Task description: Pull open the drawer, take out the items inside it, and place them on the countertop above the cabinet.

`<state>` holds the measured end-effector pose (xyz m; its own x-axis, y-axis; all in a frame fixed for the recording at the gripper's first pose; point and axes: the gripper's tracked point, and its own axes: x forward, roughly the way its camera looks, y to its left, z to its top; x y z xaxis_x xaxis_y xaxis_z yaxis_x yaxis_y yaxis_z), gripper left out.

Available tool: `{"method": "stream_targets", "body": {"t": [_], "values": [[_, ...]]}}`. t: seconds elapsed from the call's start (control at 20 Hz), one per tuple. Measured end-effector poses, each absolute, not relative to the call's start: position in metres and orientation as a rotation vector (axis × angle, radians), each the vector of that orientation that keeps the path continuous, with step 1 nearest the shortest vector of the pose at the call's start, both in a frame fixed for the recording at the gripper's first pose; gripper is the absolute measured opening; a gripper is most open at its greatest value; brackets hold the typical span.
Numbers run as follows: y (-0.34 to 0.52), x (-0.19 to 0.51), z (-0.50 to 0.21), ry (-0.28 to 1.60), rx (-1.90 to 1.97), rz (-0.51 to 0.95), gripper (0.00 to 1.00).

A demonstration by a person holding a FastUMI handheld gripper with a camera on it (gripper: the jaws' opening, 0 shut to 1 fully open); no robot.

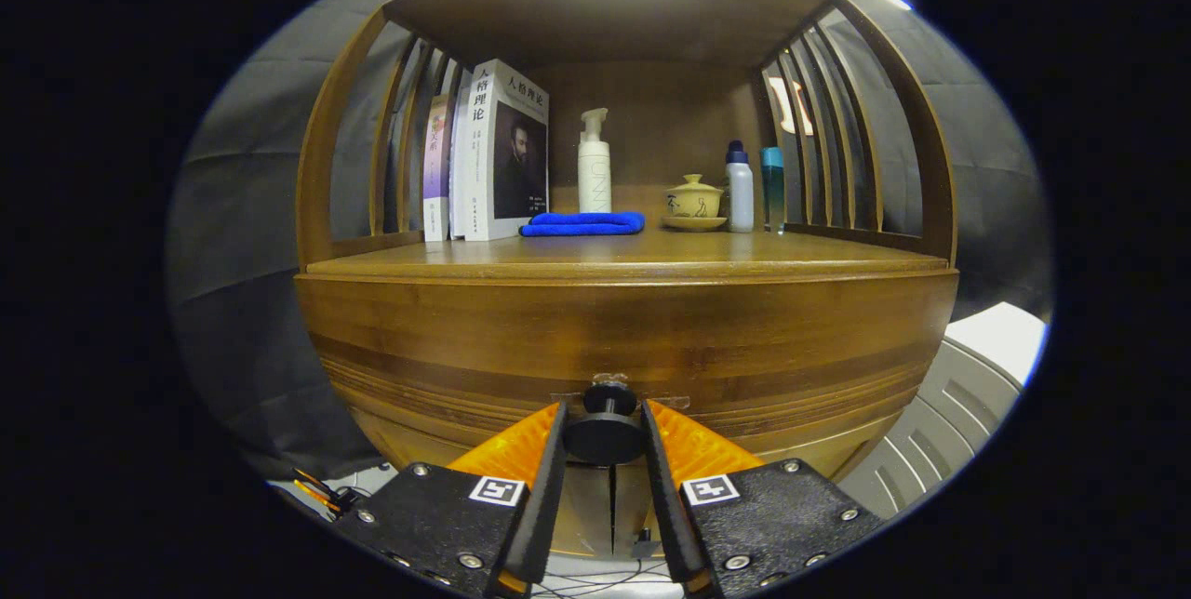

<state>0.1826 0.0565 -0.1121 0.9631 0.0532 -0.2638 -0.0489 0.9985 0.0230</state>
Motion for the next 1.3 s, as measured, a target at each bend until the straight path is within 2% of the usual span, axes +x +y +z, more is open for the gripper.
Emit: {"method": "stream_targets", "body": {"t": [0.25, 1.3], "values": [[0.057, 0.177, -0.11, 0.291, -0.017, 0.056, 0.4], [0.06, 0.051, -0.101, 0.323, -0.001, 0.049, 0.4]]}}
